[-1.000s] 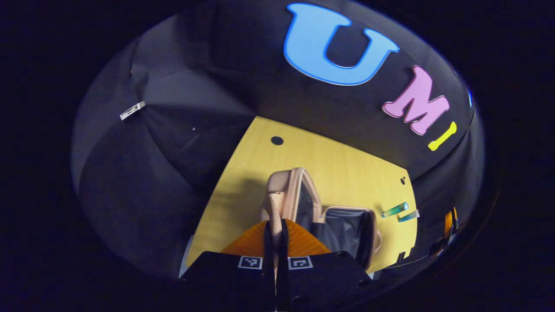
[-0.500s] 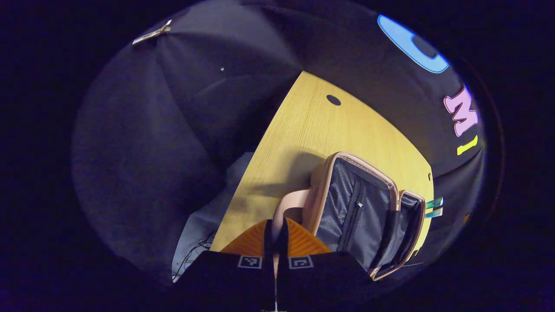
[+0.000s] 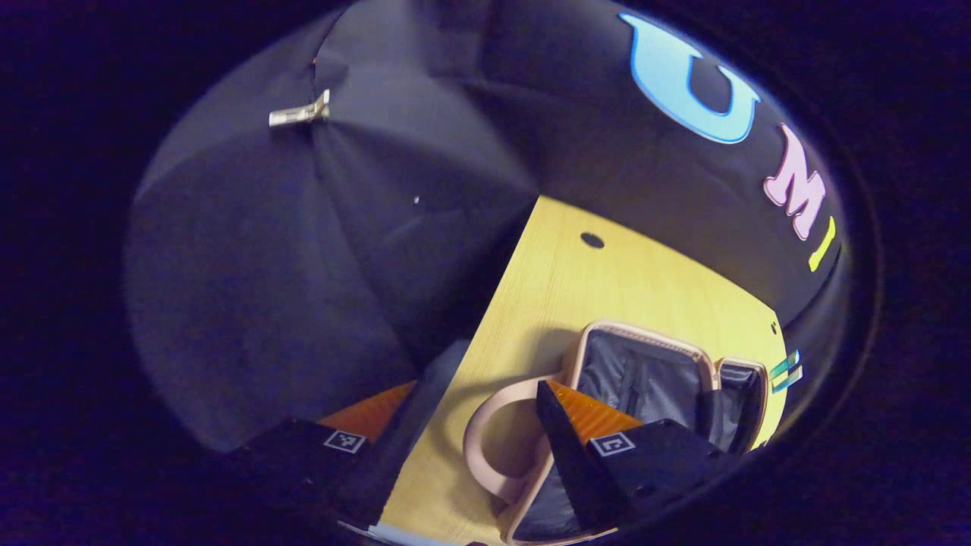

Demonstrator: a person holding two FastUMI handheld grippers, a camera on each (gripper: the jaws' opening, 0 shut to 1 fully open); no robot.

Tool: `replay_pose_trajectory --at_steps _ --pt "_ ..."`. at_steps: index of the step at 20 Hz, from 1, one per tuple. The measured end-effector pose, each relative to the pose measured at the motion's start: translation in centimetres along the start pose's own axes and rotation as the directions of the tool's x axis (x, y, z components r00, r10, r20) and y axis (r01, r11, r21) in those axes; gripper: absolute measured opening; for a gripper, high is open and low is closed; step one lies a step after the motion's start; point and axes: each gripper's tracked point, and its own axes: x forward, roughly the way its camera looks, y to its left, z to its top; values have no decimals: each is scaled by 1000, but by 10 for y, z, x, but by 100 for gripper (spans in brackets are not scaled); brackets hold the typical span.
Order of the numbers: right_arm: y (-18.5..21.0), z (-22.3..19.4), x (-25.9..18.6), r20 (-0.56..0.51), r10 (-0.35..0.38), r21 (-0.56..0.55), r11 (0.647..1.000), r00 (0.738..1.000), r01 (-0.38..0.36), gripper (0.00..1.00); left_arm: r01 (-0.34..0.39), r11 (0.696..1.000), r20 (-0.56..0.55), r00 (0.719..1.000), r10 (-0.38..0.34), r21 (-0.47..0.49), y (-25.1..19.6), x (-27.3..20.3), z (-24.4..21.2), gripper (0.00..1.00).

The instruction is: First open the suitcase, pack the skin care products into it, and then close the suitcase.

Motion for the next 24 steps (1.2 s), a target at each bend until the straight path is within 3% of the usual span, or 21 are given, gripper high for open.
replay_pose_trajectory --at_steps 2,5,8,10,12,17,19,21,24 --pt "4 -3 2 -5 8 -3 1000 1000 -8 96 13 998 155 988 -23 68 -33 -31 33 95" --pt "2 0 9 11 -3 15 1000 1000 3 96 -32 984 387 921 -39 176 -95 -70 90 96" --pt "-3 -3 7 7 -11 30 1000 1000 11 97 12 981 405 910 -91 195 -143 -93 97 96" --pt "-15 -10 6 1 -35 11 999 999 35 96 96 977 454 874 -173 189 -190 -99 106 97" --pt "-27 -17 4 -3 -53 3 999 999 53 97 214 958 433 858 -278 191 -252 -98 94 96" --pt "-71 -39 7 -18 -120 25 992 993 121 97 390 886 346 818 -459 252 -393 -105 50 96" --pt "-90 -48 12 -32 -140 30 990 990 141 96 421 845 323 791 -520 330 -444 -111 39 97" --pt "-106 -53 16 -41 -143 39 989 989 145 97 391 825 327 781 -532 409 -480 -113 33 96" --pt "-129 -62 29 -53 -156 33 987 986 158 96 415 779 311 748 -586 470 -537 -123 16 96"
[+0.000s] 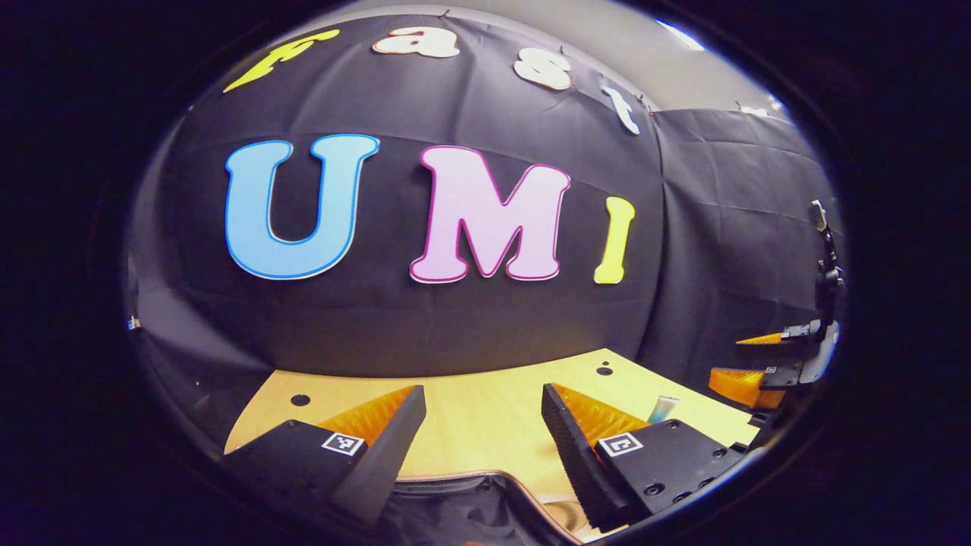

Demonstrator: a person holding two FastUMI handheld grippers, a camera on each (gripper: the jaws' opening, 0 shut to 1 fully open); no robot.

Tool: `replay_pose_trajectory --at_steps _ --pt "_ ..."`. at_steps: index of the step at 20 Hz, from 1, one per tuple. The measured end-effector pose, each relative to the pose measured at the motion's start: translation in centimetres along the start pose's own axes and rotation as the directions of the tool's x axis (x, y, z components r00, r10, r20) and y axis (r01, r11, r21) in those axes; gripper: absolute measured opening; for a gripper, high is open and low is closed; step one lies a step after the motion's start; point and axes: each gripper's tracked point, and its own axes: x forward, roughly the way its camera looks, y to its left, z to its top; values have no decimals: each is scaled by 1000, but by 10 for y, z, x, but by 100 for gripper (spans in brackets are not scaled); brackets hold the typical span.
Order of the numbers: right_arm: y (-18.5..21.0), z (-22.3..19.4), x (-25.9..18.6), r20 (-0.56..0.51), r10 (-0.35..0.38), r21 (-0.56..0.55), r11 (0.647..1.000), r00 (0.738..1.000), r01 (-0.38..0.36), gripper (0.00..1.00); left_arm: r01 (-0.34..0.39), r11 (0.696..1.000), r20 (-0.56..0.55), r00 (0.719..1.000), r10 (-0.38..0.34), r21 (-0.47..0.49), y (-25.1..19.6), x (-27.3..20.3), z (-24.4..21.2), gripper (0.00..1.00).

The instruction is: First open the suitcase, pack the skin care products into it, and then close the suitcase.

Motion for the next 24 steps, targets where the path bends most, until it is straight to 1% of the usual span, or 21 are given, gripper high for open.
replay_pose_trajectory --at_steps 2,3,4,6,9,11,14,16,21,23,24 --pt "-10 -8 13 -17 7 13 1000 1000 -6 97 43 999 -37 998 -42 10 -37 17 -13 96" --pt "-17 -13 19 -31 12 28 1000 999 -11 100 61 998 -83 995 -60 14 -58 27 -30 96" --pt "-20 -16 23 -37 18 37 999 999 -17 97 71 997 -106 992 -69 12 -75 33 -42 96" --pt "-24 -25 32 -54 41 44 998 998 -39 97 95 996 -134 986 -94 -4 -101 47 -61 96" --pt "-29 -45 54 -93 90 39 995 992 -87 97 103 995 -202 974 -98 17 -130 71 -87 96" --pt "-33 -59 65 -118 113 43 993 987 -109 97 102 994 -263 961 -89 35 -146 84 -108 96" --pt "-39 -74 79 -141 151 85 987 978 -140 97 87 996 -335 940 -70 37 -155 92 -131 97" --pt "-41 -84 86 -161 170 103 983 972 -155 97 67 997 -372 927 -48 38 -154 99 -142 97" --pt "-47 -117 108 -200 195 92 979 960 -180 97 36 997 -433 901 -6 62 -151 115 -159 97" --pt "-47 -148 118 -267 201 82 979 943 -185 97 30 997 -461 887 5 69 -159 116 -156 97" --pt "-45 -158 125 -285 205 90 978 936 -186 97 39 997 -468 884 -3 67 -161 116 -156 97"
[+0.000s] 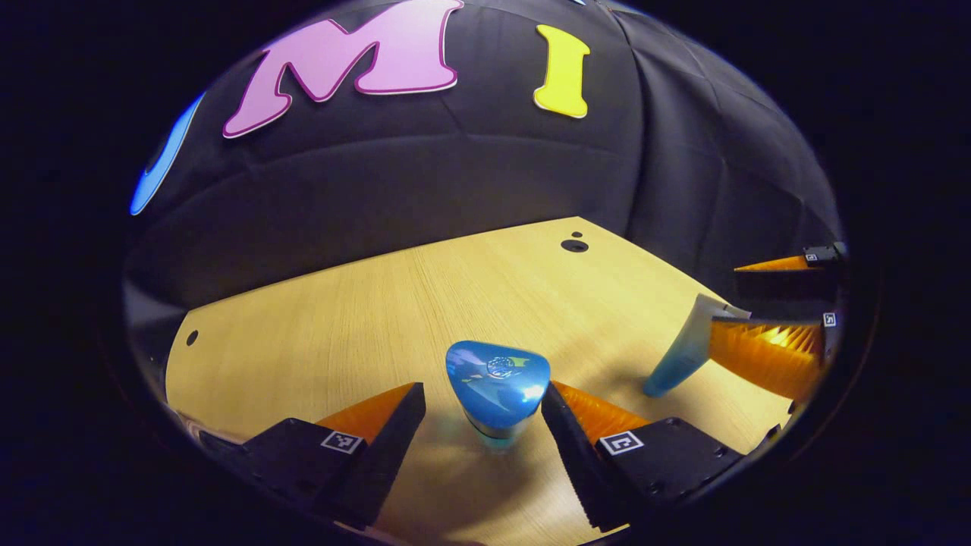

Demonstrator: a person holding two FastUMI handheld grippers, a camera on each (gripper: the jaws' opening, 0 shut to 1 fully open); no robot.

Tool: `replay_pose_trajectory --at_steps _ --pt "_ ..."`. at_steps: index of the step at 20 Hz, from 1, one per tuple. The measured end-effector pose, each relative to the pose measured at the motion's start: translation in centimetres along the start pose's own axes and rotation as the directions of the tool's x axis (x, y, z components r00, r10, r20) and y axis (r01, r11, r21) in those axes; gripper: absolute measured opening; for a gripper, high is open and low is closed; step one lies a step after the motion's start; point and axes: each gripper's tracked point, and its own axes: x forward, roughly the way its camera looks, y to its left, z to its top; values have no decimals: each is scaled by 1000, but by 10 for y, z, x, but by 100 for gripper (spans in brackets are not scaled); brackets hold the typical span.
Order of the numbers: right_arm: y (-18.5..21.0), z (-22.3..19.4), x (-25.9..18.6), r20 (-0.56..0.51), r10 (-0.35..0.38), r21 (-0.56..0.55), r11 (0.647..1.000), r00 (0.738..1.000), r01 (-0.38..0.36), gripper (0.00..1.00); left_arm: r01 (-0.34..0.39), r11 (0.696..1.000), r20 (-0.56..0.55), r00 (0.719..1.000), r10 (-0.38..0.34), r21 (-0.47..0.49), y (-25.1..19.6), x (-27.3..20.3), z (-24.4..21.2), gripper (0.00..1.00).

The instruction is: First open the suitcase, pack the skin care products into it, and then close the suitcase.

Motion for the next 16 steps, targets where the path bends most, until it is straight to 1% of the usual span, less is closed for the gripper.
replay_pose_trajectory --at_steps 2,3,4,5,6,7,8,9,10,11,12,14,15,16 --pt "-1 -11 16 -33 3 11 1000 999 -3 98 49 999 -7 999 -49 2 -4 5 -6 97" --pt "-1 -16 22 -44 2 13 1000 999 -1 98 37 999 -7 999 -37 9 -5 7 -8 94" --pt "-2 -18 28 -52 3 14 1000 999 -2 98 45 999 -15 999 -45 13 -12 6 -10 71" --pt "-2 -23 35 -64 2 14 1000 998 -1 96 60 998 -16 998 -60 13 -13 -11 -5 48" --pt "-3 -29 42 -79 5 18 1000 997 -4 98 69 998 -24 997 -69 9 -17 2 -9 47" --pt "-3 -34 48 -92 3 17 1000 996 -2 98 69 998 -31 997 -69 7 -17 4 -9 46" --pt "-3 -37 53 -103 4 17 1000 995 -2 98 70 998 -34 997 -69 5 -16 6 -9 48" --pt "-6 -42 58 -109 -7 16 1000 994 9 97 70 997 -43 997 -70 7 -14 11 -7 46" --pt "-11 -56 65 -159 -35 20 999 987 39 77 74 997 -61 995 -73 11 -13 14 -7 45" --pt "-12 -52 62 -150 -36 46 998 988 43 57 74 997 -80 994 -73 12 -14 15 -11 45" --pt "-13 -48 70 -135 -47 63 996 990 56 37 75 997 -89 993 -74 8 -15 16 -11 45" --pt "-16 -45 69 -143 -57 94 993 988 71 29 81 997 -111 991 -81 0 -14 16 -10 45" --pt "-15 -48 67 -157 -49 109 992 986 67 27 95 995 -129 987 -95 -11 -15 14 -9 46" --pt "-11 -44 61 -156 -30 128 991 987 50 24 113 993 -155 981 -116 -29 -15 9 -8 44"
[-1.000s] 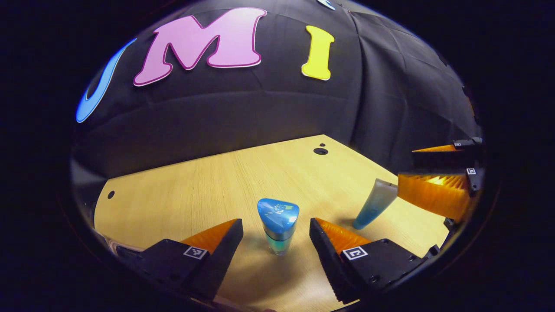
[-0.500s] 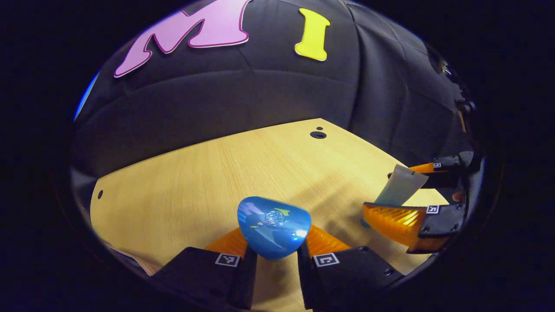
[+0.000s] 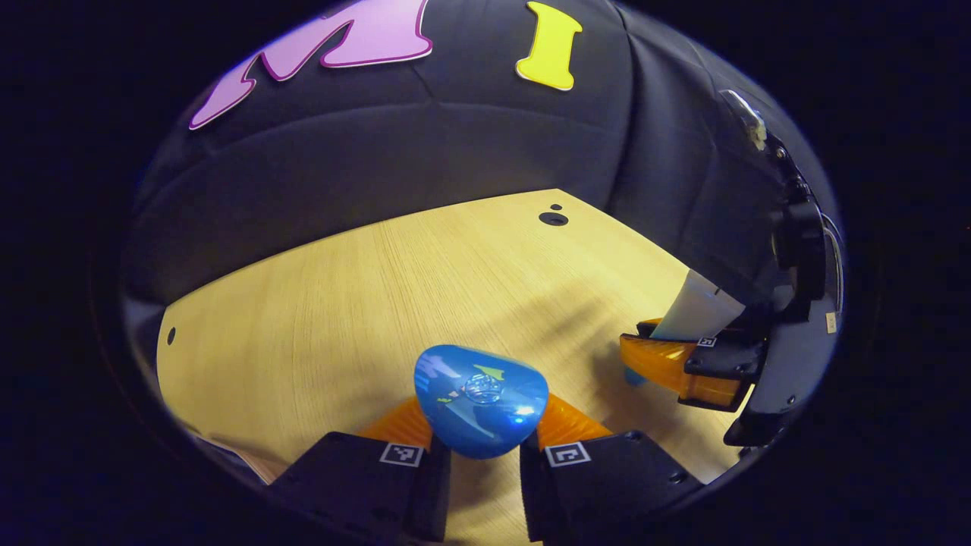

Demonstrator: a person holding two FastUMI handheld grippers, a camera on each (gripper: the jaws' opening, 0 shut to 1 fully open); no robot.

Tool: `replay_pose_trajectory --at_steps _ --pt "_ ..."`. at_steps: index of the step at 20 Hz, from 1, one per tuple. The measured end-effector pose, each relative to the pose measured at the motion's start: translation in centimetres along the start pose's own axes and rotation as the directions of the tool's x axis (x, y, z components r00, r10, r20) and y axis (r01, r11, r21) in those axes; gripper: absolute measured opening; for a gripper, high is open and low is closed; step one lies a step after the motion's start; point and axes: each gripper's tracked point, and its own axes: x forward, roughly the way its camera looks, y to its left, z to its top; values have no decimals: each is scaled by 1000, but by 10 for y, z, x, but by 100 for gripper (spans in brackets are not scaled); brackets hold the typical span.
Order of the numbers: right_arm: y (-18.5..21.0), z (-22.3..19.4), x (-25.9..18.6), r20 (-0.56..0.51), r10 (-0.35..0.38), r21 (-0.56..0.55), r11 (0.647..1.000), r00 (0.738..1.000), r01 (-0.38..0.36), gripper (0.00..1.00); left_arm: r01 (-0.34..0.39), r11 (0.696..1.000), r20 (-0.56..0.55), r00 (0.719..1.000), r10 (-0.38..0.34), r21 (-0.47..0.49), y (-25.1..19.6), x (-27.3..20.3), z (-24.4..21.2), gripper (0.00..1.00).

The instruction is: First open the suitcase, pack the skin care products into it, and then close the suitcase.

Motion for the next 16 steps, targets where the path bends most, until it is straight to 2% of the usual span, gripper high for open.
replay_pose_trajectory --at_steps 2,5,7,9,12,14,16 --pt "9 16 -23 36 22 8 1000 999 -23 24 22 1000 10 1000 -22 -17 2 -24 10 41" --pt "28 37 -66 98 73 30 997 993 -76 22 61 998 18 998 -60 -10 19 -85 21 42" --pt "48 40 -98 122 112 37 992 986 -117 22 43 998 -45 998 -45 -41 47 -124 2 42" --pt "69 42 -126 147 147 18 988 978 -151 22 -13 994 -169 986 -5 -105 83 -158 -36 41" --pt "103 40 -158 179 194 -28 981 965 -192 22 -111 980 -374 927 42 -164 136 -194 -113 42" --pt "125 34 -171 187 222 -49 975 957 -217 22 -183 970 -508 858 77 -163 162 -210 -166 43" --pt "143 25 -178 175 243 -56 970 954 -237 22 -200 965 -609 791 56 -170 178 -222 -213 42"
